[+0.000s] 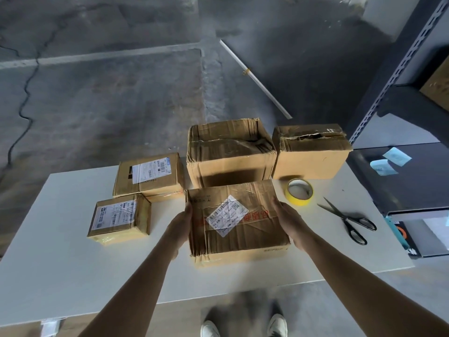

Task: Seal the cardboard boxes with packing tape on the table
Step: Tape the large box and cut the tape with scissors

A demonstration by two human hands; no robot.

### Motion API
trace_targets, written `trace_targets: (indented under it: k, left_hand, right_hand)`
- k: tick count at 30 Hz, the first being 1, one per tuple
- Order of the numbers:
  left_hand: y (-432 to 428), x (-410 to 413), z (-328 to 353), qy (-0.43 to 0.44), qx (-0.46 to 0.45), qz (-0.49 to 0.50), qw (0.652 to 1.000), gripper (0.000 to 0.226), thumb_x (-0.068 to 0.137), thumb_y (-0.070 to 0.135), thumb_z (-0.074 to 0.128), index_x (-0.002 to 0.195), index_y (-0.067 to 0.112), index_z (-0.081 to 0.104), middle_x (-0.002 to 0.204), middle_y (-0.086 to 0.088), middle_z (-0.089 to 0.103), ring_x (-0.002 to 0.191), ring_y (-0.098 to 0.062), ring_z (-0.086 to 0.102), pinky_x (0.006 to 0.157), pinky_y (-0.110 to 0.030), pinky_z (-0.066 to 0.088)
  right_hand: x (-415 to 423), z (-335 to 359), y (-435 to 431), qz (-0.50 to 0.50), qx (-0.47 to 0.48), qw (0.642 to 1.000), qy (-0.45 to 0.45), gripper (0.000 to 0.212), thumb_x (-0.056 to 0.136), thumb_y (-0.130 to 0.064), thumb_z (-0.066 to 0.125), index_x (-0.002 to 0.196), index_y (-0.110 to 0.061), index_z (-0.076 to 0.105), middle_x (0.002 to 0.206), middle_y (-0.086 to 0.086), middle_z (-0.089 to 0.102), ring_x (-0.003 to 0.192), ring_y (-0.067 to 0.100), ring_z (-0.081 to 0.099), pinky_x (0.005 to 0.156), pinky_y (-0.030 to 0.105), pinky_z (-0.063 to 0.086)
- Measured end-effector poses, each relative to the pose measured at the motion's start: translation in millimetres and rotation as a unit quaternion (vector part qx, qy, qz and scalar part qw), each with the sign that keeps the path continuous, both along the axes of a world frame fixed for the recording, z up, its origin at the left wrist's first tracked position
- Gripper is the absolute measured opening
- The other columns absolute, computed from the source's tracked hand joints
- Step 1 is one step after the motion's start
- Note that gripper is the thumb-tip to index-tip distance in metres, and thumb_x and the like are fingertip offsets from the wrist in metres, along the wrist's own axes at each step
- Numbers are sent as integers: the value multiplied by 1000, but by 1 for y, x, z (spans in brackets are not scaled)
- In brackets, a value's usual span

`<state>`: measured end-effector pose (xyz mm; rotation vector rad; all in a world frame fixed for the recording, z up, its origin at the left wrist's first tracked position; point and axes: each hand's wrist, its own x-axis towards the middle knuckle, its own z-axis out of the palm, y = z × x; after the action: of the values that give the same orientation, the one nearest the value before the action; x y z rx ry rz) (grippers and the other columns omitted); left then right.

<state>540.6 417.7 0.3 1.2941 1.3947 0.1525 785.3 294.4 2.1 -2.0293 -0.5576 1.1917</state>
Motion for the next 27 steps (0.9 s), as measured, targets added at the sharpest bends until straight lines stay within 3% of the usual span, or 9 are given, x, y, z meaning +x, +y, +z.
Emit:
trace_targets:
  k: [2, 5, 10, 15, 19, 23, 27]
  left_hand:
    - [0, 3, 1, 5, -26, -8, 1000, 54, 98, 63, 16, 104, 33, 60, 133, -10, 60, 131, -31, 49, 113, -51, 31]
    - [3, 0, -4, 25, -19, -7, 999, 68, 95, 67, 16, 122, 23, 61, 132, -10, 61, 131, -33, 50, 114, -55, 33]
    - [7, -1, -6, 60, 10, -24, 998, 67, 98, 63, 19, 127, 18, 60, 123, -8, 66, 121, -31, 57, 108, -53, 42]
    - [5, 2, -4, 77, 22, -24, 997, 67, 99, 61, 19, 128, 17, 59, 124, -8, 65, 120, -31, 57, 107, -50, 43]
    - [2, 4, -3, 78, 35, -11, 996, 62, 101, 56, 18, 122, 15, 60, 113, -5, 65, 109, -24, 58, 105, -47, 43]
    - [-1, 2, 1, 72, 33, -7, 997, 62, 102, 55, 18, 126, 15, 60, 117, -9, 66, 115, -29, 58, 104, -47, 45]
    - [-5, -2, 3, 38, 35, -9, 999, 63, 100, 59, 19, 129, 19, 59, 117, -6, 67, 115, -29, 60, 105, -52, 46]
  right_hand:
    - [-1, 2, 3, 2, -4, 1000, 8, 65, 101, -61, 20, 139, -18, 52, 132, 5, 59, 120, 24, 51, 92, 35, 40]
    - [0, -3, 4, -4, -18, 1000, -3, 67, 101, -60, 18, 142, -17, 49, 144, 8, 53, 134, 29, 46, 103, 40, 39]
    - [-1, -9, 3, 5, -17, 1000, -26, 68, 101, -60, 19, 142, -15, 50, 143, 10, 54, 133, 30, 48, 106, 43, 40]
    - [1, -11, 2, 12, -20, 999, -24, 66, 101, -58, 19, 144, -16, 46, 144, 9, 53, 135, 30, 46, 107, 43, 39]
    - [0, -12, 1, 12, -17, 999, -44, 63, 103, -55, 19, 145, -14, 45, 146, 10, 51, 135, 30, 45, 107, 40, 38]
    - [-4, -7, 0, 13, -9, 1000, -17, 67, 101, -59, 15, 148, -18, 42, 148, 8, 49, 138, 29, 42, 112, 44, 34]
    - [-4, -1, -6, 7, 40, 999, 3, 57, 102, -58, 16, 141, -26, 45, 139, 1, 53, 133, 24, 47, 107, 41, 38]
